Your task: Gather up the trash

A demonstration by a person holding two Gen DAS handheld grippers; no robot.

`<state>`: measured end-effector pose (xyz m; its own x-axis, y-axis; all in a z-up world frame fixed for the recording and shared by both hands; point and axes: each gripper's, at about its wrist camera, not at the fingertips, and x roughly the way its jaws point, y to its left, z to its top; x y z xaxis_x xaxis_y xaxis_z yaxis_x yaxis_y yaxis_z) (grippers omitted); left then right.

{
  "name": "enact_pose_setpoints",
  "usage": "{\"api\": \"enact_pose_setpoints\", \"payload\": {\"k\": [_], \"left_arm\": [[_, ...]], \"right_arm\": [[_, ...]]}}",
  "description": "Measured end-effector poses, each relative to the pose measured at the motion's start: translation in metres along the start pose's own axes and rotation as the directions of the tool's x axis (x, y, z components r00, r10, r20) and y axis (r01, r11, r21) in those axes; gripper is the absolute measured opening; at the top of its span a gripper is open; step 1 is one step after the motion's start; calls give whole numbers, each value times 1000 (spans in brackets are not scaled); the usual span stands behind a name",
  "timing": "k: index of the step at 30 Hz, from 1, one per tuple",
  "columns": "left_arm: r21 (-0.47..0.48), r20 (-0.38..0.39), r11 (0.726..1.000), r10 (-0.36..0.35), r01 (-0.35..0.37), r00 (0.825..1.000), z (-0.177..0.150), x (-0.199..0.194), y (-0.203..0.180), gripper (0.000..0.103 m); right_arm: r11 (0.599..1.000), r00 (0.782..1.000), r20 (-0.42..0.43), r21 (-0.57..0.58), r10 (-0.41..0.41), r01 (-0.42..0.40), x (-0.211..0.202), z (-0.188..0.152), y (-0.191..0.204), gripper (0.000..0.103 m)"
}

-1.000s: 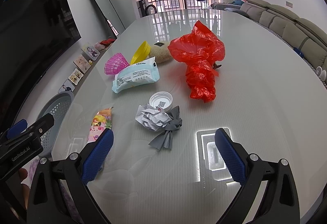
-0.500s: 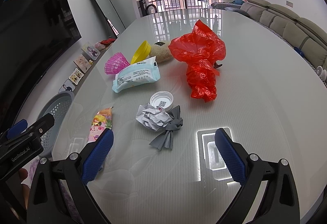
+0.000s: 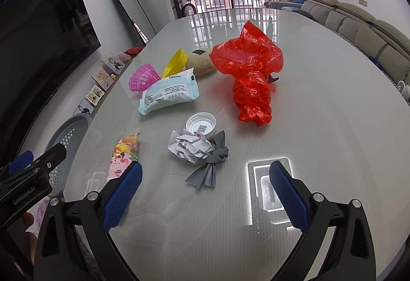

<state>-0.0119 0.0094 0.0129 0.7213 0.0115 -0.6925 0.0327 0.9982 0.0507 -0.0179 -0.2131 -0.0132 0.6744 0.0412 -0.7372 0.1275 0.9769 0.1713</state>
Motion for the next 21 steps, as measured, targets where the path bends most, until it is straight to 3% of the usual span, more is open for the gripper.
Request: {"api": "enact_pose_setpoints", "payload": {"k": [21], "left_arm": [[18,-33,1000,-6,7,999,-11,5,-7,97]], "right_arm": [[998,998,-9,-18,-55,55,5,2,-17,95]]}}
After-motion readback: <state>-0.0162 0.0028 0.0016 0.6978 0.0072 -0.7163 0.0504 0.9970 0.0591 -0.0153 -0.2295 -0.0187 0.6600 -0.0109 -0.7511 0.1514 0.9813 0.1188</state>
